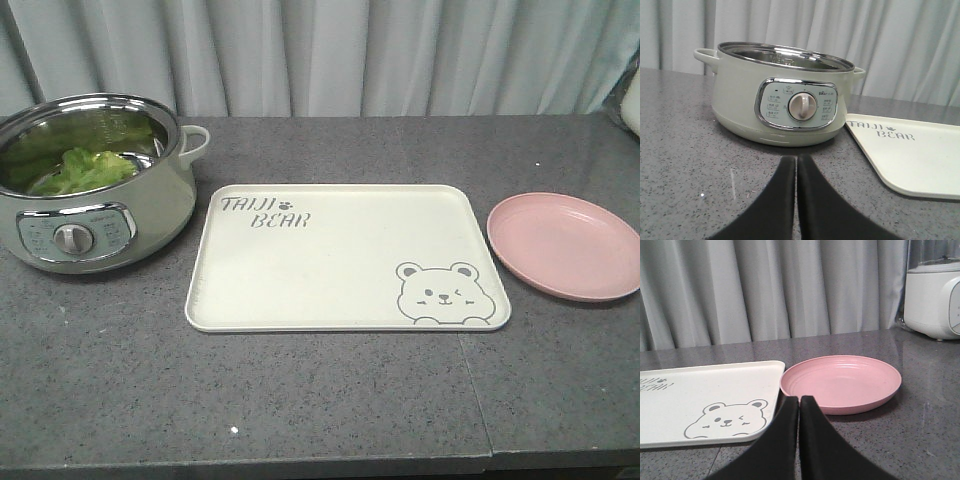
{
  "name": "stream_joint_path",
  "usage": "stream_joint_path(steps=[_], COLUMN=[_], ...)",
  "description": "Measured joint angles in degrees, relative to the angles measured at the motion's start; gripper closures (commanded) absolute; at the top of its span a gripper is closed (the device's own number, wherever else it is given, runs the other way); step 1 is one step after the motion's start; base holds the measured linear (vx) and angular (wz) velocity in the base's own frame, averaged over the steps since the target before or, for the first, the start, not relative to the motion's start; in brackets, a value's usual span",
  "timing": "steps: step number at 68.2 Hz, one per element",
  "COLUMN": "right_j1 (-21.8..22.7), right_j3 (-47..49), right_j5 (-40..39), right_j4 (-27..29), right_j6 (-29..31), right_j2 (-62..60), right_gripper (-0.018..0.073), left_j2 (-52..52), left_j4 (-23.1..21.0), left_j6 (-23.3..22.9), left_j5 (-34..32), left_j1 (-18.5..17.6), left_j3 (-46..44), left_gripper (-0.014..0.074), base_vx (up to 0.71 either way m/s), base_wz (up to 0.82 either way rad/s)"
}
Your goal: Transfer vegetables to tray and serve
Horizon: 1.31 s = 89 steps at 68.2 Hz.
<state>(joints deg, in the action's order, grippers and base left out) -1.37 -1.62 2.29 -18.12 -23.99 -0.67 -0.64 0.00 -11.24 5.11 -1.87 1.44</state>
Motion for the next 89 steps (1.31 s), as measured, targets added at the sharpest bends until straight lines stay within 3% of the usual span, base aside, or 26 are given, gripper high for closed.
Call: stream_joint_path(steps=[89], right_j1=[0.00], right_j3=[0.00], right_j5=[0.00], right_j4=[0.00], right_j6=[0.00], right_j2=[0.00], right_gripper=[0.0562], left_j2=[0.00], left_j4=[0.00], left_j6=[0.00], left_j5=[0.00], left_j1=[0.00], left_j3=[0.00], left_gripper=[0.0602], base_vx=[0.00], base_wz=[0.00])
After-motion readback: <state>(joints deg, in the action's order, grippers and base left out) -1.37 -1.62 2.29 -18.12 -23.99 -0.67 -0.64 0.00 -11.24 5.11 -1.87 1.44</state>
